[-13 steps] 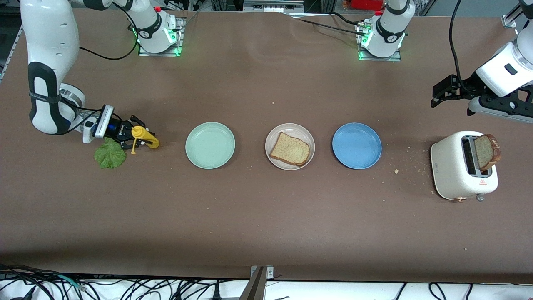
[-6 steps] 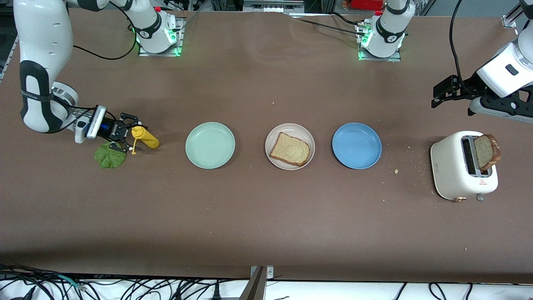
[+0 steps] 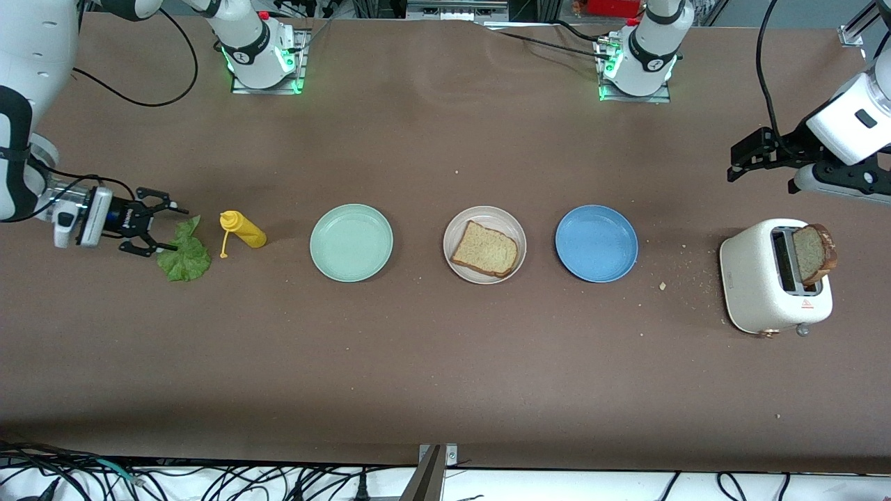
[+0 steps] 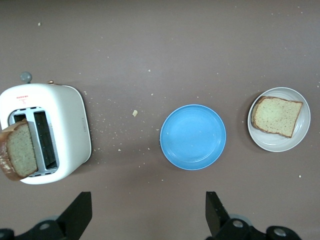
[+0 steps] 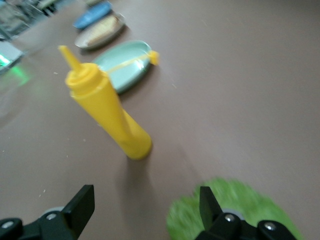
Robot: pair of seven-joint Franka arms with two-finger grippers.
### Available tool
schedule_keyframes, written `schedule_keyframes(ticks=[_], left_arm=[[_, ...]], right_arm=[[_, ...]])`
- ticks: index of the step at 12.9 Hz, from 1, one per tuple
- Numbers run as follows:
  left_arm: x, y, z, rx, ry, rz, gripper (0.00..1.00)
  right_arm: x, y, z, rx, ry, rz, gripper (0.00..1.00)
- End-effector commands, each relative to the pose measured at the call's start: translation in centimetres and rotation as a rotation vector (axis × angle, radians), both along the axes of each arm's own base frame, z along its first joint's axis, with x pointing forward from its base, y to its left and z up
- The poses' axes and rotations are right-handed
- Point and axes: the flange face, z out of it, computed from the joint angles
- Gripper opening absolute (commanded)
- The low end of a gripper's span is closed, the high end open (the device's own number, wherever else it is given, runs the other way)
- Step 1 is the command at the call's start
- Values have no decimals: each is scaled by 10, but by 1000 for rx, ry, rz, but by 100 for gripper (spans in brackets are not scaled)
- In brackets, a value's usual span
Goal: Make sandwich in beige plate with both arms
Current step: 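Open the right gripper and move it to the green lettuce leaf, then grasp the lettuce leaf with the right gripper and lift it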
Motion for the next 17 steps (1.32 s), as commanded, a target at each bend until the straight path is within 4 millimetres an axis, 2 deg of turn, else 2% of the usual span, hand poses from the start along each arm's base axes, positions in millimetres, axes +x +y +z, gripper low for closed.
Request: schedule_keyframes(ticks=[1,2,4,5,6,11,13,15,16,17], left_arm=[[4,9,6,-11,-4,18,100],[5,9,4,-11,-1,18,100],[5,10,3,-11,0,19,100],[5,10,3,-11,0,19,100],[5,10,3,-11,0,19,100],[5,9,3,-11,0,18,100],[4,10,4,-9,1,16,100],[4,10,4,-11,1,14,100],[4,10,5,-11,0,17,100],[4,10,5,-11,2,17,100]], right_arm=[[32,-3,24,-158,147,-125,94],[40,-2,29,-220,196,-210,94],[55,15,38,-370,317,-389,94],[58,23,35,-413,357,-452,94],[56,23,30,-439,402,-509,98],[54,59,-8,-619,466,-702,99],[51,59,-23,-650,498,-723,99],[50,60,-28,-653,519,-747,99],[50,65,-30,-653,533,-754,87],[51,72,-31,-658,535,-750,57]])
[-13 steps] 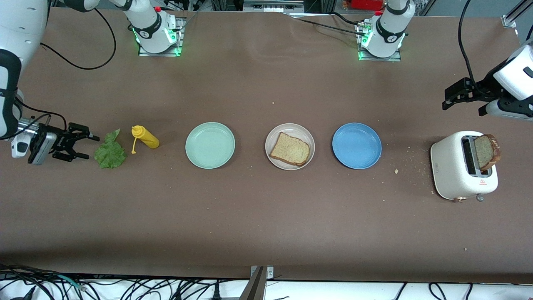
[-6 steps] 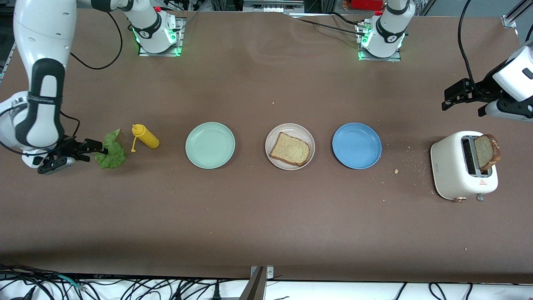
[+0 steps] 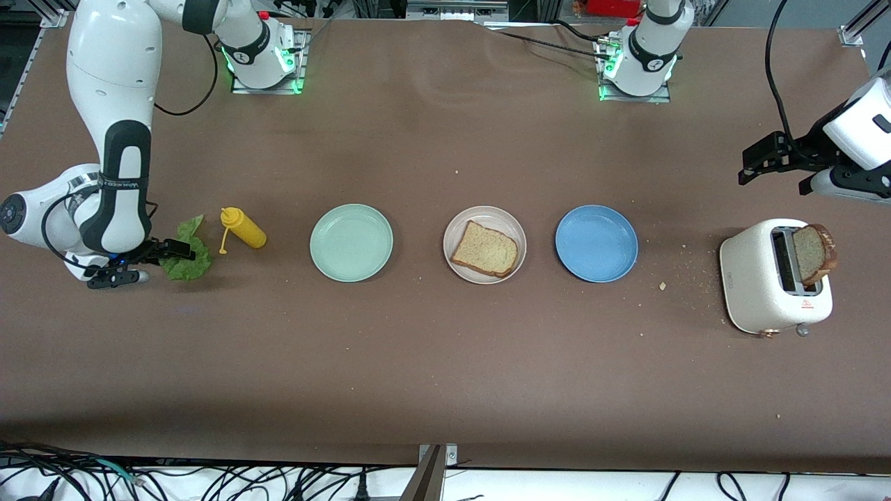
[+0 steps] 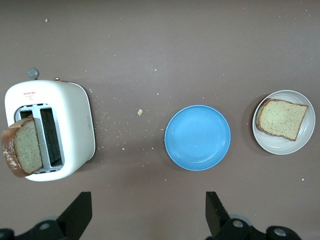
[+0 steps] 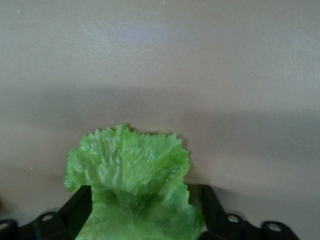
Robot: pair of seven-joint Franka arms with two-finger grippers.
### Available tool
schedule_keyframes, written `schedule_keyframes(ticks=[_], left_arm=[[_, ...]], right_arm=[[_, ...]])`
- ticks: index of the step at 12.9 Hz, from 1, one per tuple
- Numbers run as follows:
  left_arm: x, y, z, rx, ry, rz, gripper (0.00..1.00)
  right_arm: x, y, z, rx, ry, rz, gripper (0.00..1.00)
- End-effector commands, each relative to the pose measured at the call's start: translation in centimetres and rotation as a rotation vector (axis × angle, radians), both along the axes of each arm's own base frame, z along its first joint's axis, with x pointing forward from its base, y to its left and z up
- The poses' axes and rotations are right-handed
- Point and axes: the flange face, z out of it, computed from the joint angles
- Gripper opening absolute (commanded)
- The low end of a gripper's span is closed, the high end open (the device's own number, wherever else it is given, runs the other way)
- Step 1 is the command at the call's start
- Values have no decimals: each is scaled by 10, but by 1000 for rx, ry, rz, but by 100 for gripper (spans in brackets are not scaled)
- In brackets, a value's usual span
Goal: Make sandwich in beige plate with both arms
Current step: 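Grasp the lettuce leaf with the right gripper and lift it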
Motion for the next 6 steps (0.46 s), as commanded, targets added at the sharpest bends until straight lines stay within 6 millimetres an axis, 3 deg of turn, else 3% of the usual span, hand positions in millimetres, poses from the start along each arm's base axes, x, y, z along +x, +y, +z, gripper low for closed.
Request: schedule_keyframes(ticks=[1,2,6], left_arm=[[2,0,6,-11,-1,-5,100],[2,0,6,-11,-1,-6,100],[3,-2,5,-11,2,-2,100]], right_arm=[[0,9,2,-24,23,-10,24],[1,10,2,-25,22,-8,2],[6,3,14,-57,23,25,0]])
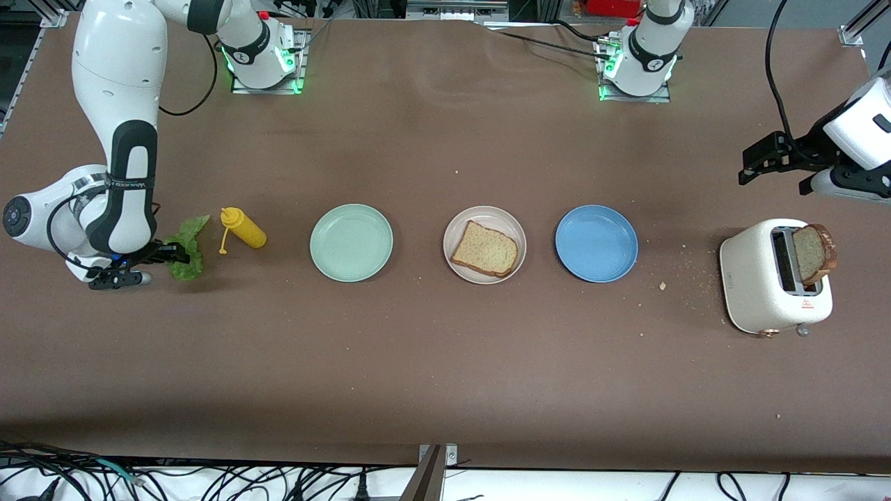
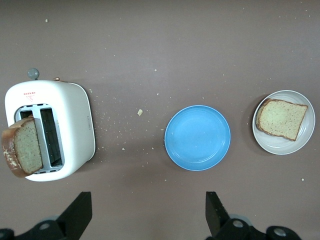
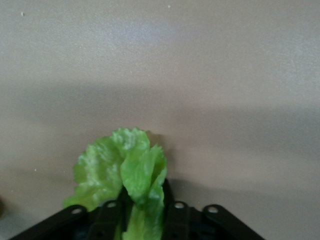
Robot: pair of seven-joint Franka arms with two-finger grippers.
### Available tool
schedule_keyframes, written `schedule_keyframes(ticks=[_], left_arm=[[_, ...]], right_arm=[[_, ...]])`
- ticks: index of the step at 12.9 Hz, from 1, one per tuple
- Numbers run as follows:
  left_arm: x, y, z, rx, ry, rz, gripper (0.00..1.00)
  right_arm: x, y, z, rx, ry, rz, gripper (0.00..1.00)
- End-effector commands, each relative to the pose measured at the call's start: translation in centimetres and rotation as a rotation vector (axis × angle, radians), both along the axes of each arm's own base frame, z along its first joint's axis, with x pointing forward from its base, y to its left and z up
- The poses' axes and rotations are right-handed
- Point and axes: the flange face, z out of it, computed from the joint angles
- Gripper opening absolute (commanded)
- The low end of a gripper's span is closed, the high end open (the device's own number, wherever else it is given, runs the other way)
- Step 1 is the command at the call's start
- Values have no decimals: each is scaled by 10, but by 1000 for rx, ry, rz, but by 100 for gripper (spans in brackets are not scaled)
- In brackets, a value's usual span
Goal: Make sandwich in beige plate with both arms
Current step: 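Grasp the lettuce leaf with the right gripper and lift it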
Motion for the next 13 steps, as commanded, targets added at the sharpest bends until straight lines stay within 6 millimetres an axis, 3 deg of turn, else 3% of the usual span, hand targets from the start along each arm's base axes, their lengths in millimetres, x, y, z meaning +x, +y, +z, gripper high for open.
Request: schedule_keyframes(ticks=[1,2,5,7,9,11,13], left_arm=[[3,-1,5,-11,1,-1,100],[2,0,6,-11,-1,-7,100],[2,0,6,-11,-1,-9,100],[2,-1,6,-11,1,-4,100],[2,-1,6,-13,1,-9,100],[2,-1,6,-13,1,-9,100],[2,-1,6,-11,1,-10,100]], right_arm=[[5,-9,17,-44,6,20,0],[9,-15,30,-54,15,38,0],[34,-27,103,-39,70,86,0],[45,-24,149,-7,106,61,0],[64,11,199,27,153,-5,0],[81,59,242,59,188,-116,0],[91,112,263,119,217,-261,0]])
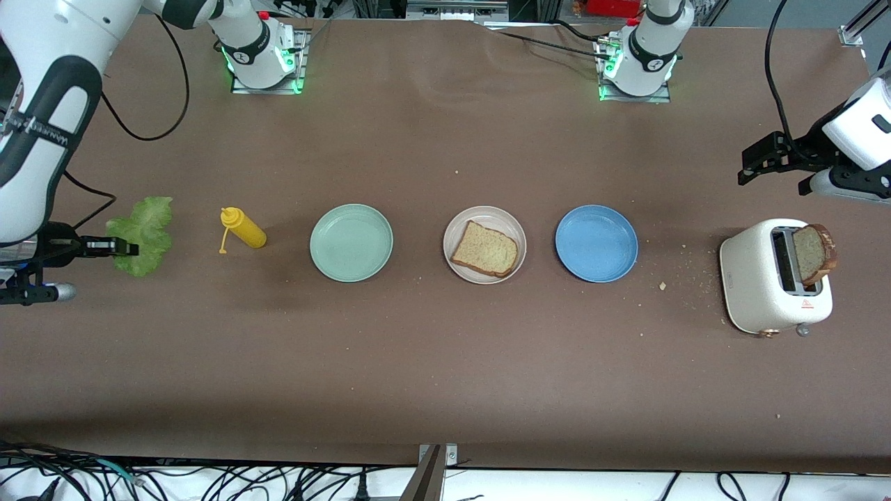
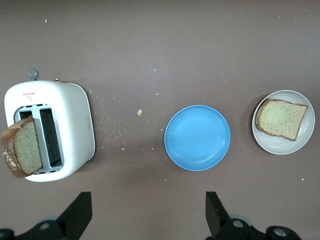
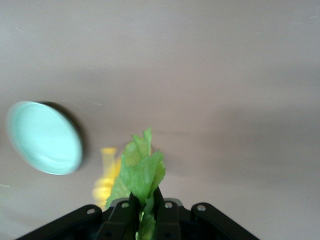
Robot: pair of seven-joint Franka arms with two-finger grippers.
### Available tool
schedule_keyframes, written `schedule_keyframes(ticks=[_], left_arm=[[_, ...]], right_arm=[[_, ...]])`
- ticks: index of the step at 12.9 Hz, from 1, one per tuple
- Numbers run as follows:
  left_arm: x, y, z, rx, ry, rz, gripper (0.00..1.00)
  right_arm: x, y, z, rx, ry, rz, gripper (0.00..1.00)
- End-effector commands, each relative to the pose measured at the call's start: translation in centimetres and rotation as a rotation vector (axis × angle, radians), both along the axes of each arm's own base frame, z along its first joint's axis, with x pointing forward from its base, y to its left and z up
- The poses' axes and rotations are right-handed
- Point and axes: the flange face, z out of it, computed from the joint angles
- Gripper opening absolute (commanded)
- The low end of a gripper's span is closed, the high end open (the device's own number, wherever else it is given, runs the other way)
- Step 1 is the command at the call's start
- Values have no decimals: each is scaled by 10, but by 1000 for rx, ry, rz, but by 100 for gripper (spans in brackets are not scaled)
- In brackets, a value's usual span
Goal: Make sandwich in beige plate with both arms
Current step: 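Carry the lettuce to the beige plate and lower it onto the bread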
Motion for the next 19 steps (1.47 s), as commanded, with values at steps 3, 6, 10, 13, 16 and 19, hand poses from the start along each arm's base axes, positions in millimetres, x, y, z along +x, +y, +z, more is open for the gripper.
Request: schedule_keyframes(ticks=[3,6,10,13,16,19], left_arm=[[2,-1,5,-15,2,0,100],[2,-1,5,-16,1,-3,100],[2,-1,5,-15,2,0,100],[2,-1,5,-16,0,0,100],[3,-2,5,-19,0,-1,100],[3,-1,4,-17,2,-1,100]], right_arm=[[17,147,30,94,98,-359,0],[17,279,37,105,85,-605,0],[-10,442,-22,63,2,-821,0],[-46,524,-78,22,-48,-839,0],[-75,577,-122,66,-33,-900,0],[-99,595,-144,48,11,-893,0]])
